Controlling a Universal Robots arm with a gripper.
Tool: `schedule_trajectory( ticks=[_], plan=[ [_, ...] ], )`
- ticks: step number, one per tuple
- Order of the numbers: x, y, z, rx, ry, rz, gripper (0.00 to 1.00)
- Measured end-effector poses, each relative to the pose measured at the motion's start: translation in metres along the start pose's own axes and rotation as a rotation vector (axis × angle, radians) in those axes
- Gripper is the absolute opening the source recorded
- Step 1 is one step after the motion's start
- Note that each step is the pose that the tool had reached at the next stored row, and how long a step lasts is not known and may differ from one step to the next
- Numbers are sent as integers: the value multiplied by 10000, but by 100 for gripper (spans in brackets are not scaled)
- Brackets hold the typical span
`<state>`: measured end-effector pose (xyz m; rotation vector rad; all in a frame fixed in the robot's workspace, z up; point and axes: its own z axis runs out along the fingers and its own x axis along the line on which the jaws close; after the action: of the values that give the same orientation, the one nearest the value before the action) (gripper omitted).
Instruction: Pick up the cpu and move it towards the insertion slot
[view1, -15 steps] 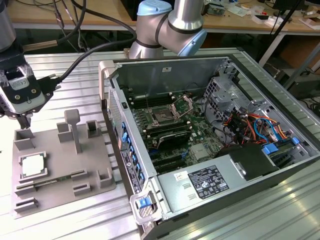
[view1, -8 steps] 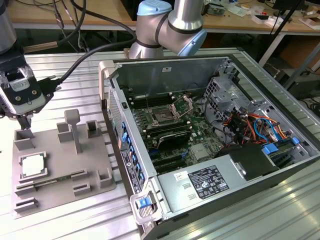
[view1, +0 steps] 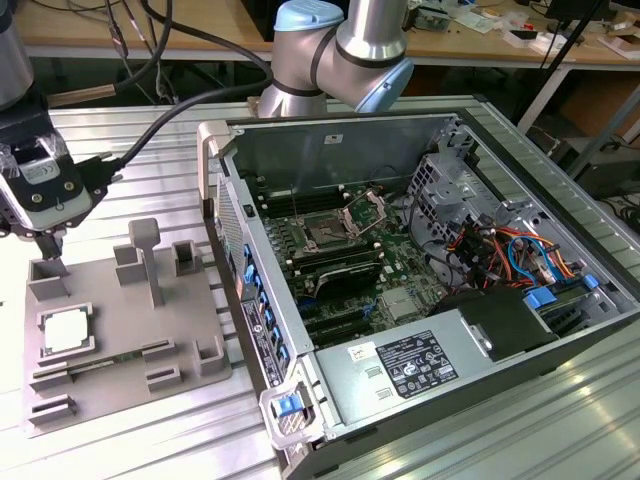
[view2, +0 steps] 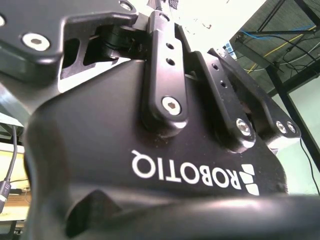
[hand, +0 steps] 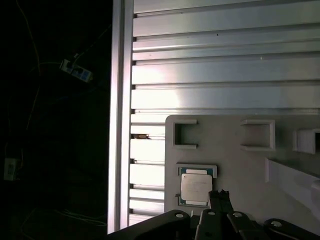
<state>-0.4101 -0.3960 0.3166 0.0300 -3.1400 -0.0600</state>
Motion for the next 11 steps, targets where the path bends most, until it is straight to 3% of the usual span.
schedule_trajectory(
  ticks=[11],
  plan=[
    [0, -1, 19, 0, 1, 0, 11]
  ],
)
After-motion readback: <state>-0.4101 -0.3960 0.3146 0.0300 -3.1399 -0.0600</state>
